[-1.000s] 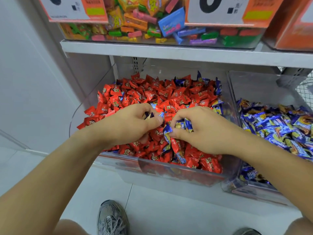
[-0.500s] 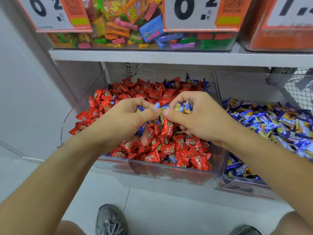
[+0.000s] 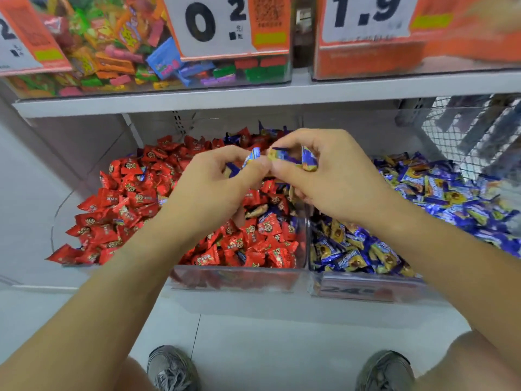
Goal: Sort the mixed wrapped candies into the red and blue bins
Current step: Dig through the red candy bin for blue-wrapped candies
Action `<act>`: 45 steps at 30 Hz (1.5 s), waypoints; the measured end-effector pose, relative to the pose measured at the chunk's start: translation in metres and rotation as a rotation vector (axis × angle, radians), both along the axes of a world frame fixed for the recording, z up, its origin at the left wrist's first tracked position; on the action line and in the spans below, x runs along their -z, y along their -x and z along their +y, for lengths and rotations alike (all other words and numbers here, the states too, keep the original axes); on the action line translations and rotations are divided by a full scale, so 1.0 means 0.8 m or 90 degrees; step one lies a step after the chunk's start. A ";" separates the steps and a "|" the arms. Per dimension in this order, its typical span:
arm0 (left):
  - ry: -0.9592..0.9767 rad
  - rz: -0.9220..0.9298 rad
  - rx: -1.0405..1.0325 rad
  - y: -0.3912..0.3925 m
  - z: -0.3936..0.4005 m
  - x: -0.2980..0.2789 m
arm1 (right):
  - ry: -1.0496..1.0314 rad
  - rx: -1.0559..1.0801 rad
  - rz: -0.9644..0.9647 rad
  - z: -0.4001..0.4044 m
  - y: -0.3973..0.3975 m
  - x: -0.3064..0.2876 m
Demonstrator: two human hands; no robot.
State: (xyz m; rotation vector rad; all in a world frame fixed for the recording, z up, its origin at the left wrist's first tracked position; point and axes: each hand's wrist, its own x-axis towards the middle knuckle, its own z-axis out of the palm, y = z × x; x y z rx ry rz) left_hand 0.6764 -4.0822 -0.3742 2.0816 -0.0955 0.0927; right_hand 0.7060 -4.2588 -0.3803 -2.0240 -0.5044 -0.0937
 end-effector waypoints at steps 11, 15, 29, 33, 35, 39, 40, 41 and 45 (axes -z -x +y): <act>-0.133 0.002 0.262 -0.047 -0.147 -0.015 | -0.022 0.161 0.178 -0.155 -0.013 0.013; -0.307 -0.071 0.276 -0.045 -0.152 -0.006 | 0.002 0.147 0.133 -0.179 -0.004 0.007; -0.544 -0.067 0.135 -0.007 0.060 0.064 | 0.136 0.058 -0.128 -0.059 0.016 -0.017; -0.569 -0.058 0.106 -0.005 0.085 0.056 | 0.280 -0.100 -0.188 0.000 0.018 -0.012; -0.573 -0.048 0.103 -0.005 0.101 0.054 | 0.407 -0.126 -0.176 0.018 0.005 -0.006; -0.557 -0.082 0.062 -0.006 0.133 0.050 | 0.554 -0.138 -0.115 0.049 -0.020 -0.005; -0.552 -0.082 0.050 -0.006 0.142 0.049 | 0.559 -0.142 -0.105 0.055 -0.024 -0.005; -0.539 -0.075 0.037 -0.005 0.149 0.047 | 0.555 -0.144 -0.099 0.061 -0.028 -0.005; -0.483 0.003 0.009 0.004 0.169 0.040 | 0.577 -0.123 -0.074 0.091 -0.046 -0.004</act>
